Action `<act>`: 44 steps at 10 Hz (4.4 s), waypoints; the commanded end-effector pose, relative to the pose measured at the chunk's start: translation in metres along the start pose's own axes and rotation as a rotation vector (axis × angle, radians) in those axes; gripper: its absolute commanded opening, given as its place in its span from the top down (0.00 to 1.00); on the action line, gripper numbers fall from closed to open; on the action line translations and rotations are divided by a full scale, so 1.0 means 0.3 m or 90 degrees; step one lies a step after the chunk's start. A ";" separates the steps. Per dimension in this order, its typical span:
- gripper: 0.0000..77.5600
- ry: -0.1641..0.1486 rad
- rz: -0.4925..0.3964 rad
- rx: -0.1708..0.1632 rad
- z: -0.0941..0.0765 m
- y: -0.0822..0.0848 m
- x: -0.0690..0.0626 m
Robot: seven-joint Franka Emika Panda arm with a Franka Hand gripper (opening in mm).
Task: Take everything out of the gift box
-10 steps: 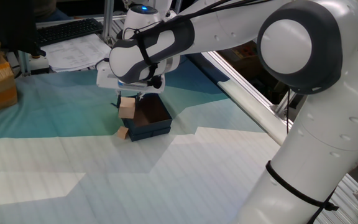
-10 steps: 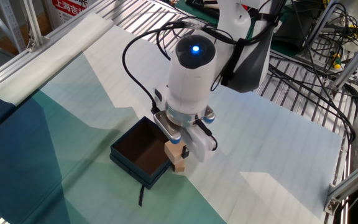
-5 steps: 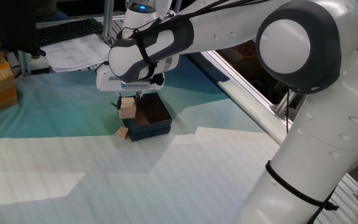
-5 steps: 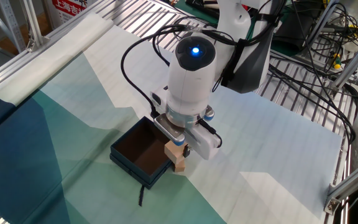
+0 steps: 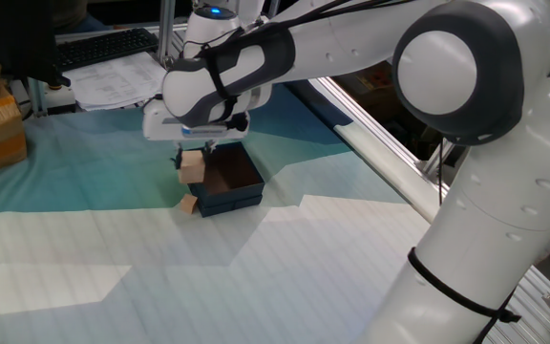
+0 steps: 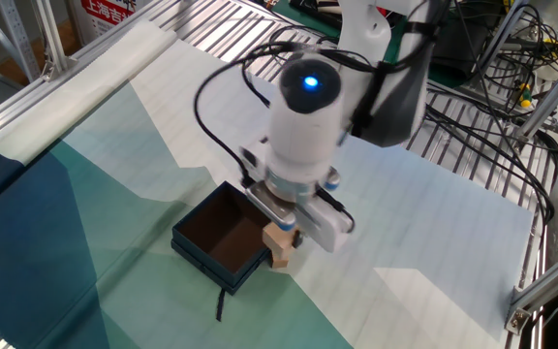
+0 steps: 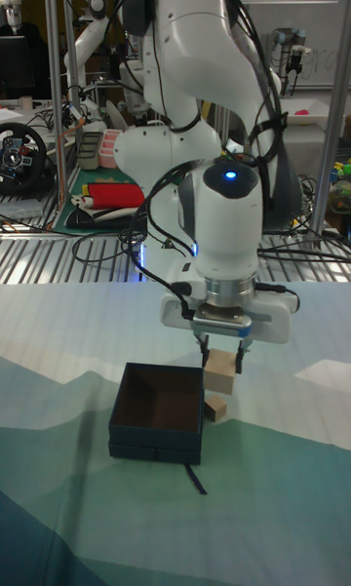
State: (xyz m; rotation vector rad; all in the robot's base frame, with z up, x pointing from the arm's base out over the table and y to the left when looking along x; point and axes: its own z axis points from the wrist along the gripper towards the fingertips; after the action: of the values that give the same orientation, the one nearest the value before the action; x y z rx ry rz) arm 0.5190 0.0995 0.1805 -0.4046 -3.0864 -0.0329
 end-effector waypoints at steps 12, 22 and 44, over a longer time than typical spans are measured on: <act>0.98 -0.038 0.054 -0.009 0.184 0.213 -0.021; 0.98 -0.068 0.027 0.004 0.256 0.218 -0.012; 0.00 -0.028 -0.050 0.027 0.012 0.061 0.055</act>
State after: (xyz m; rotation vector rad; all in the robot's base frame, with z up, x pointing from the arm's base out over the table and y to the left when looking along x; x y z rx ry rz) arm 0.5175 0.1387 0.1585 -0.3797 -3.1440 0.0213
